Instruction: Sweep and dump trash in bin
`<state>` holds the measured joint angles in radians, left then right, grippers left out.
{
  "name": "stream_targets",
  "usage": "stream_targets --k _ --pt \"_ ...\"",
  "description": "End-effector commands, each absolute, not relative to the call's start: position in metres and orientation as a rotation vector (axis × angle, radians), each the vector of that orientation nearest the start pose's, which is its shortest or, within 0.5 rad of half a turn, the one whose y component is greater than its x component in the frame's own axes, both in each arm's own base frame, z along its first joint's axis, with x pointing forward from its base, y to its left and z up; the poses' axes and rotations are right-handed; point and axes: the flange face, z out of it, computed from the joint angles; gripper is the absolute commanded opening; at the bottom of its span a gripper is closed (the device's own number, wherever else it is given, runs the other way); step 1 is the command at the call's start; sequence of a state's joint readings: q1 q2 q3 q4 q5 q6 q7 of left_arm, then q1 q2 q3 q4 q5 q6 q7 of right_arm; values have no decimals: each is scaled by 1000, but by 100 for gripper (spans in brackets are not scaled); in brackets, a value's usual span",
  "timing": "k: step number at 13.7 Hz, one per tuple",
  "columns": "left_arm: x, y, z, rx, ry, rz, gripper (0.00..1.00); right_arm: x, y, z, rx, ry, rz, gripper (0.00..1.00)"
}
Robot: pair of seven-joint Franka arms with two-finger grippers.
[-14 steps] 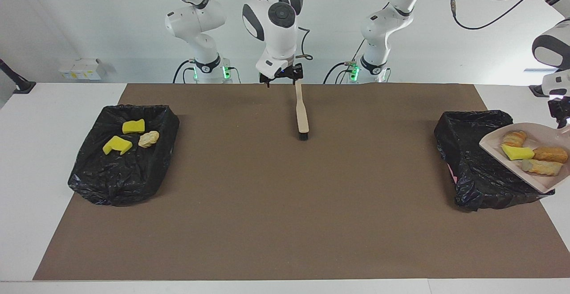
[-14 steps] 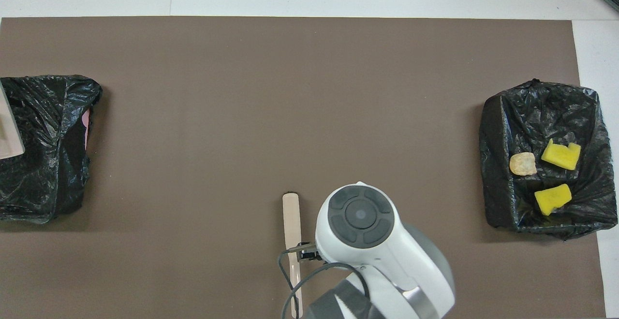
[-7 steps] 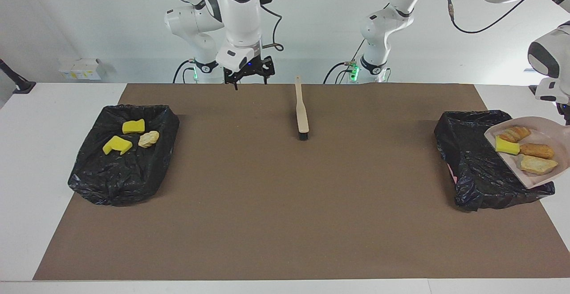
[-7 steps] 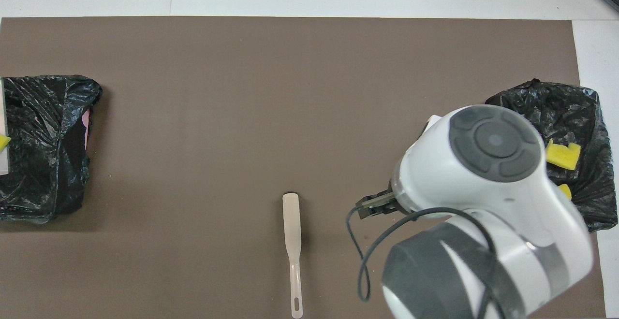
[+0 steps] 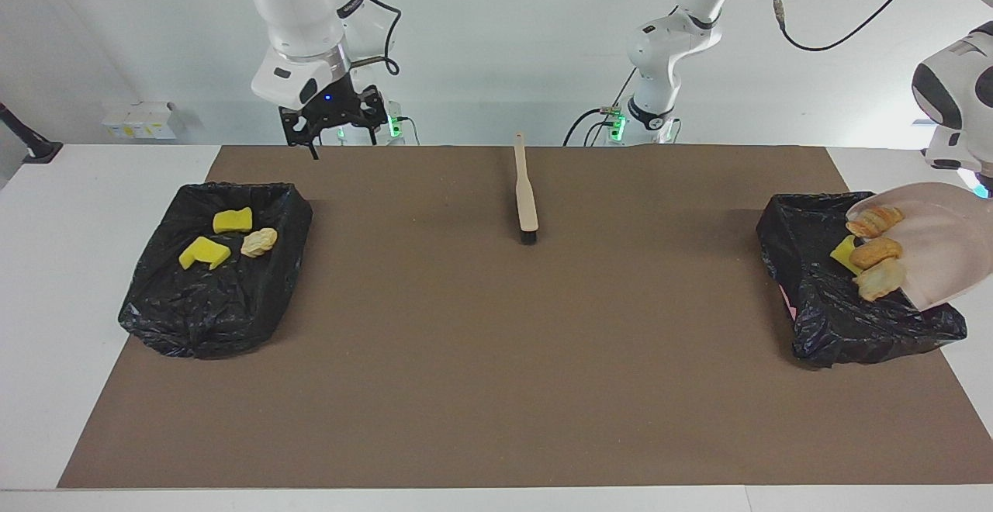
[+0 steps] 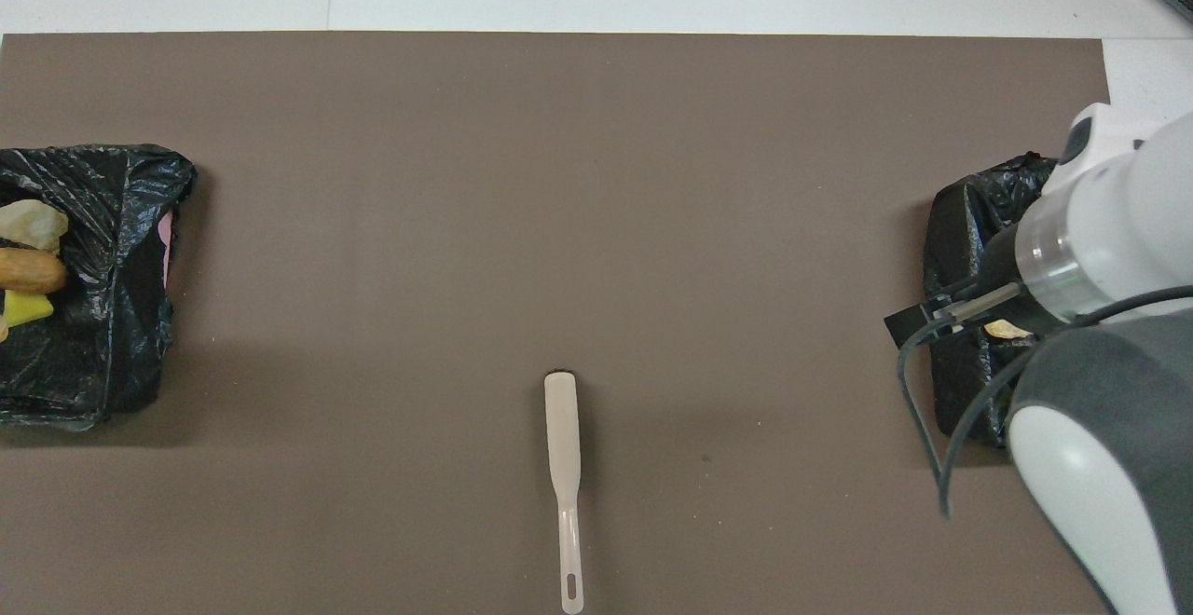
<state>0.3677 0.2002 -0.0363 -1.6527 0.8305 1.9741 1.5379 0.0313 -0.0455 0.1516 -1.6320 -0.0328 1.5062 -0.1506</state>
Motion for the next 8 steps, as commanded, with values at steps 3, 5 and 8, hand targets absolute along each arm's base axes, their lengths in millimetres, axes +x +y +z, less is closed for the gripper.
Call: stream_targets --k 3,5,8 --pt "582 236 547 -1789 1601 868 0 539 23 626 -3166 -419 100 100" --pt "580 235 552 -1770 1586 900 0 541 6 626 -3174 -337 76 100" --pt "579 227 569 -1738 1565 919 0 542 -15 628 -3180 -111 58 100"
